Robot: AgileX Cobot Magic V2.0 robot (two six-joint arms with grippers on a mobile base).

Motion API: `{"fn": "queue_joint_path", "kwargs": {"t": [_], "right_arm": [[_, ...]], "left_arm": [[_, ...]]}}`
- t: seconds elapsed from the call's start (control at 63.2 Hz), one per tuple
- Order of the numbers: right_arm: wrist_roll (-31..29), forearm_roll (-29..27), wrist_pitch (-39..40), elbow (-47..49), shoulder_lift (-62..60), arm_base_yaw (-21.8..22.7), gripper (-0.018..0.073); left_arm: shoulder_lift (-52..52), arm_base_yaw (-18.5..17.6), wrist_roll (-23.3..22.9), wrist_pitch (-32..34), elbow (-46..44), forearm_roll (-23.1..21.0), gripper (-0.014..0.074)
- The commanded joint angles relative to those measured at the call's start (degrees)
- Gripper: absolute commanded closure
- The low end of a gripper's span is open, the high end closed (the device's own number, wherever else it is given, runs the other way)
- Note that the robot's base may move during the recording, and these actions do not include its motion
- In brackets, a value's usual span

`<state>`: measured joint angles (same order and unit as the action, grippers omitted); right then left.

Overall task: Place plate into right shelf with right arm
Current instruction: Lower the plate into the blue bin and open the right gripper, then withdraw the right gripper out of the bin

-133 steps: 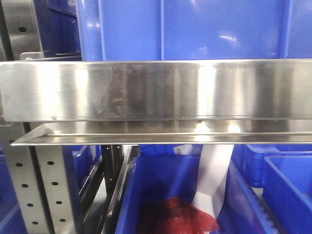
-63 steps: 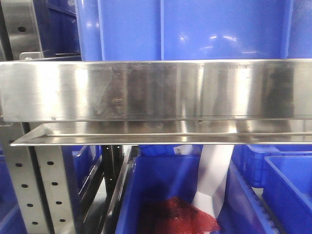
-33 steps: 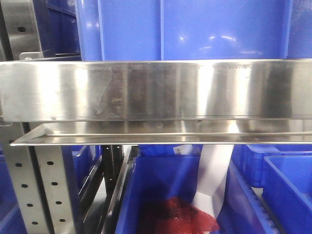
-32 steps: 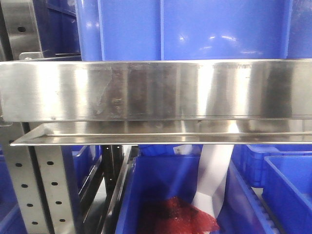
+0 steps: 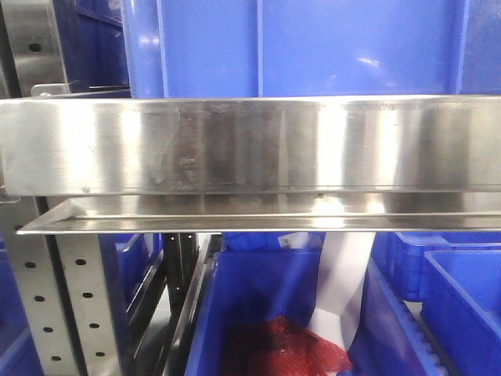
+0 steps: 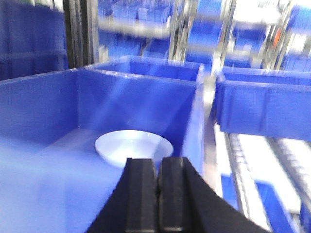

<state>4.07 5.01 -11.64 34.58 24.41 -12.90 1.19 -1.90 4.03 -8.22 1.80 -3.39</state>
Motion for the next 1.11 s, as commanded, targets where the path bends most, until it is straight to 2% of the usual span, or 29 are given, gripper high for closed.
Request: {"fn": "queue_joint_path", "kwargs": {"t": [0.0, 0.142, 0.269, 0.459, 1.091], "right_arm": [[-0.13, 0.83, 4.12, -3.9, -7.66, 0.34, 0.0505], [-0.13, 0.83, 4.07, -11.41, -18.03, 0.34, 0.0505], [-0.13, 0.83, 3.15, -14.53, -21.83, 0.34, 0.0505], [-0.13, 0.68, -1.42, -16.85, -21.9, 0.34, 0.0505], [-0.13, 0.68, 0.06, -18.11, -21.9, 0.34, 0.0505]], "left_arm": [[0.09, -0.35, 0.16, 4.84, 0.48, -0.24, 0.0643], [0.09, -0.35, 0.16, 4.84, 0.48, -0.24, 0.0643], [0.09, -0.35, 0.16, 4.84, 0.48, -0.24, 0.0643], [0.09, -0.35, 0.16, 4.84, 0.48, -0.24, 0.0643], [0.09, -0.35, 0.16, 4.84, 0.48, -0.24, 0.0643]]}}
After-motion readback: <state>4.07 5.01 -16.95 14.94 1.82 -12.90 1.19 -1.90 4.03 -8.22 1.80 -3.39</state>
